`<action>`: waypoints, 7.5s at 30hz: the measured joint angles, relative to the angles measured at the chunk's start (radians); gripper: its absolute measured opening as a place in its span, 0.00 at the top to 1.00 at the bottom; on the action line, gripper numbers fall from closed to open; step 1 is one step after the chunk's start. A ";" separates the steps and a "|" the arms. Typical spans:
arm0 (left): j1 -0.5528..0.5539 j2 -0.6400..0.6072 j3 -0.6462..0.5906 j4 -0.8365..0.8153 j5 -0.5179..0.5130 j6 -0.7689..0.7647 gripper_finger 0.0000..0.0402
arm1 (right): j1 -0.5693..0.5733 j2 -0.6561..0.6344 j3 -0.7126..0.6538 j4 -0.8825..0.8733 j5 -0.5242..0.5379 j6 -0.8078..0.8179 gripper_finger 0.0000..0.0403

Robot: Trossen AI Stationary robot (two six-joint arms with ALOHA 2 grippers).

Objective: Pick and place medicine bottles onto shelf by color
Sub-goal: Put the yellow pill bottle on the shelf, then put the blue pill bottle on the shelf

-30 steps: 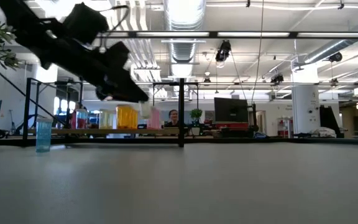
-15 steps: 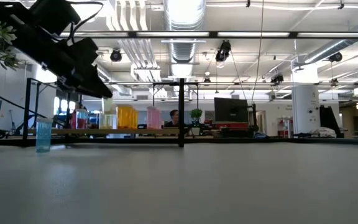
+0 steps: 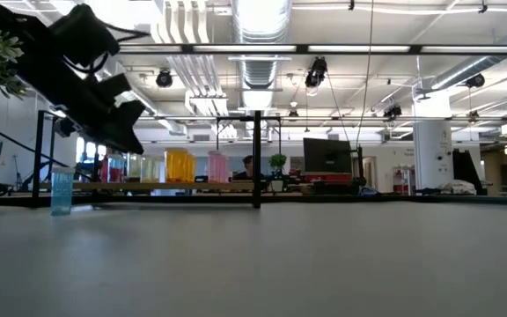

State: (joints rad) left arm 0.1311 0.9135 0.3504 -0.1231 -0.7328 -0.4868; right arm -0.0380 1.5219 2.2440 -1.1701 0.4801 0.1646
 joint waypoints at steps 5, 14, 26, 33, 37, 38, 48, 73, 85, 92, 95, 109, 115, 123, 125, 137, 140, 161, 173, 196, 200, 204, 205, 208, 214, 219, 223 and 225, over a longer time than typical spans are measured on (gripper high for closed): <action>0.000 0.094 0.004 0.004 -0.045 -0.109 0.75 | 0.000 0.000 0.000 0.000 0.000 0.000 0.38; 0.007 0.195 0.032 0.019 -0.119 -0.222 0.75 | 0.000 0.000 0.000 0.000 0.000 0.000 0.38; 0.018 0.241 0.032 0.016 -0.196 -0.267 0.75 | 0.000 0.000 0.000 0.000 0.000 0.000 0.38; 0.042 0.241 0.030 0.035 -0.192 -0.267 0.75 | 0.000 0.000 0.000 0.000 0.000 0.000 0.38; 0.047 0.245 0.030 0.037 -0.192 -0.267 0.75 | 0.000 0.000 0.000 0.000 0.000 0.000 0.38; 0.047 0.244 0.030 0.037 -0.191 -0.267 0.75 | 0.000 0.000 0.000 0.000 0.000 0.000 0.38; 0.047 0.246 0.026 0.044 -0.160 -0.267 0.69 | 0.000 0.000 0.000 0.000 0.000 0.000 0.38; 0.047 0.091 0.047 0.061 -0.194 -0.112 0.54 | 0.000 0.000 0.000 0.000 0.000 0.000 0.38; 0.046 -0.024 0.246 0.001 0.122 -0.012 0.54 | 0.000 0.000 0.000 0.000 0.000 0.000 0.38; 0.046 0.083 0.499 -0.460 0.385 -0.220 0.54 | 0.000 0.000 0.000 0.000 0.000 0.000 0.38; 0.046 0.141 0.605 -0.676 0.501 -0.293 0.54 | 0.000 0.000 0.000 0.000 0.000 0.000 0.38; 0.009 0.360 0.691 -1.033 0.755 -0.507 0.54 | 0.000 0.000 0.000 0.000 0.000 0.000 0.38; -0.001 0.397 0.661 -1.064 0.755 -0.530 0.54 | 0.000 0.000 0.000 0.000 0.000 0.000 0.38; -0.022 0.401 0.624 -1.092 0.695 -0.558 0.54 | 0.000 0.000 0.000 0.000 0.000 0.000 0.38; -0.024 0.398 0.600 -1.069 0.696 -0.574 0.54 | 0.000 0.000 0.000 0.000 0.000 0.000 0.38; -0.036 0.399 0.490 -0.957 0.700 -0.581 0.54 | 0.000 0.000 0.000 0.000 0.000 0.000 0.38; -0.036 0.399 0.473 -0.925 0.701 -0.581 0.54 | 0.000 0.000 0.000 0.000 0.000 0.000 0.38; -0.054 0.399 0.442 -0.906 0.705 -0.566 0.73 | 0.000 0.000 0.000 0.000 0.000 0.000 0.38; -0.054 0.364 0.492 -0.933 0.703 -0.185 0.72 | 0.000 0.000 0.000 0.000 0.000 0.000 0.38; 0.348 0.295 0.599 -1.065 0.555 0.759 0.72 | 0.000 0.000 0.000 0.000 0.000 0.000 0.38; 0.429 0.296 0.599 -1.017 0.551 0.848 0.72 | 0.000 0.000 0.000 0.000 0.000 0.000 0.38; 0.492 0.307 0.599 -0.999 0.551 0.891 0.72 | 0.000 0.000 0.000 0.000 0.000 0.000 0.38; 0.504 0.310 0.599 -0.999 0.551 0.894 0.72 | 0.000 0.000 0.000 0.000 0.000 0.000 0.38; 0.534 0.320 0.593 -0.994 0.552 0.895 0.72 | 0.000 0.000 0.000 0.000 0.000 0.000 0.38; 0.573 0.351 0.593 -0.982 0.557 0.895 0.72 | 0.000 0.000 0.000 0.000 0.000 0.000 0.38; 0.598 0.370 0.594 -0.967 0.557 0.896 0.72 | 0.000 0.000 0.000 0.000 0.000 0.000 0.38; 0.617 0.372 0.595 -0.941 0.557 0.896 0.72 | 0.000 0.000 0.000 0.000 0.000 0.000 0.38; 0.626 0.372 0.595 -0.932 0.556 0.896 0.72 | 0.000 0.000 0.000 0.000 0.000 0.000 0.38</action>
State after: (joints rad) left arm 0.7567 1.2854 0.9451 -1.0552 -0.1764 0.4091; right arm -0.0380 1.5219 2.2440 -1.1698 0.4801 0.1646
